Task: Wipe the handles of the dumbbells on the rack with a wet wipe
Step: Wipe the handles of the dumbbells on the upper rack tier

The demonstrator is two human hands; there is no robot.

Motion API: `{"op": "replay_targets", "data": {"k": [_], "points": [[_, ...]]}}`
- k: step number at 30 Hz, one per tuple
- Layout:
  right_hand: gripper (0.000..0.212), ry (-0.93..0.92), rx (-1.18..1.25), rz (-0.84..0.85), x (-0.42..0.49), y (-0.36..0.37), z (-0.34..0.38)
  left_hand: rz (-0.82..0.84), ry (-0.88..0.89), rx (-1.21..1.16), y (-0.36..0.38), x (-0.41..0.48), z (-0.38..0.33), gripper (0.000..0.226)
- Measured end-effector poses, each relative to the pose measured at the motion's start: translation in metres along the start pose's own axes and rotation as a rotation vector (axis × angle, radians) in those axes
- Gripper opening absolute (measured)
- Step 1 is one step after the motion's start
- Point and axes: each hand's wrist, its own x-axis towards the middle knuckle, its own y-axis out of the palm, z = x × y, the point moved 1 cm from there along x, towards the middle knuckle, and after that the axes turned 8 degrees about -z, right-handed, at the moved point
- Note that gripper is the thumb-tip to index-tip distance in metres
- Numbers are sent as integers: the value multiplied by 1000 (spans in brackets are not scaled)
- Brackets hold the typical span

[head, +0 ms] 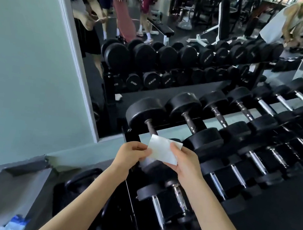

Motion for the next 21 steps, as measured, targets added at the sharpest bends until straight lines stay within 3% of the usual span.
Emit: {"op": "replay_targets", "data": {"k": [7, 12, 17, 21], "points": [[47, -438, -451, -40, 122, 11, 35, -227, -7, -21, 46, 80, -10, 6], [42, -678, -797, 51, 197, 14, 45, -500, -34, -41, 74, 126, -23, 6], [42, -649, -922, 222, 242, 32, 29, -811, 60, 147, 96, 164, -37, 17], [43, -558, -1012, 279, 254, 53, 9, -868, 135, 342, 94, 187, -36, 30]]}}
